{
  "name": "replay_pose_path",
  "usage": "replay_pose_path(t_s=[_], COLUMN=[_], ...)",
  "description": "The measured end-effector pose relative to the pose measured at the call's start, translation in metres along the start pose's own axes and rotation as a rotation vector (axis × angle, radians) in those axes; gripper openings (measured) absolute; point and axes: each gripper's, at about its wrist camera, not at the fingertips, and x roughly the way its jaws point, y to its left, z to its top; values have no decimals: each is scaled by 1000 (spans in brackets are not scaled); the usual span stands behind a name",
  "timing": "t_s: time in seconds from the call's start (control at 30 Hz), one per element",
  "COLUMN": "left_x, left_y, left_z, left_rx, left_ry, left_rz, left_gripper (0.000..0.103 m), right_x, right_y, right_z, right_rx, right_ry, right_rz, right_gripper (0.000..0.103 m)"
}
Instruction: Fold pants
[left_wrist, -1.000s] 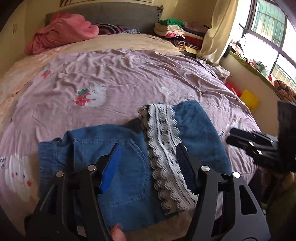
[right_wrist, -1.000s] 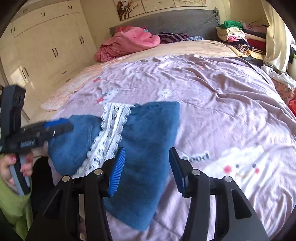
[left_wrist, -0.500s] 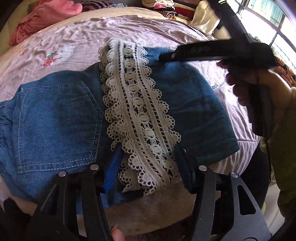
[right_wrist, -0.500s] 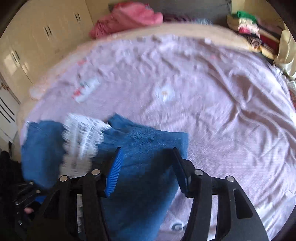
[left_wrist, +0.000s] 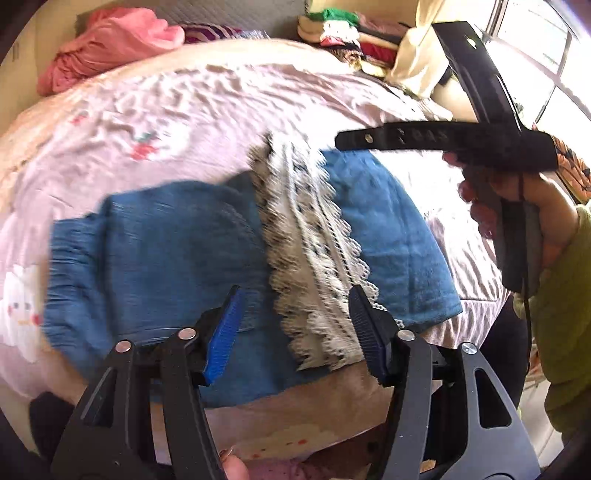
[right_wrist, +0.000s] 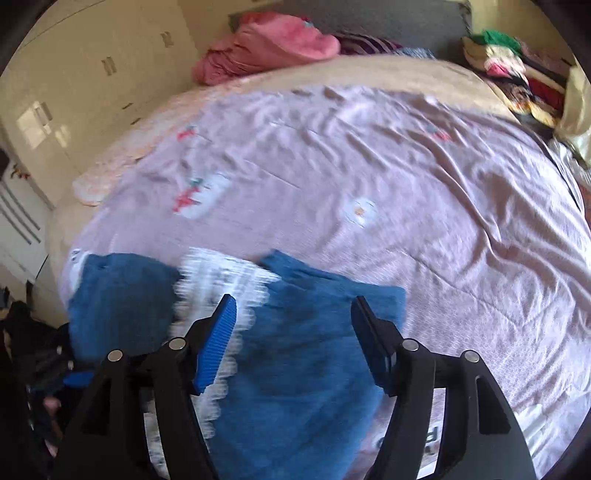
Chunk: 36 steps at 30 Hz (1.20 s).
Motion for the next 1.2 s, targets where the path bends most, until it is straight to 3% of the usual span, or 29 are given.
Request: replay_pose_path(t_s=[0.33,0.6,0.97,1.2], left_x=[-44,-62,-57,-40], left_y=[54,88,125,135], left_z=[-4,-13,-28,-38], left_rx=[-101,-170,-258,-281], left_ry=[-81,-114,-101,-61], left_rz=[109,160,137,69], left_gripper=[73,81,86,86], right_x=[-11,-3,25,51], right_y=[68,110,153,174], right_z=[15,26,31,33], right_rx=[-120,-181,-262,-309], right_ry=[-26,-28,30,80], right_rz=[59,81,83,111], right_gripper=[74,79,80,80])
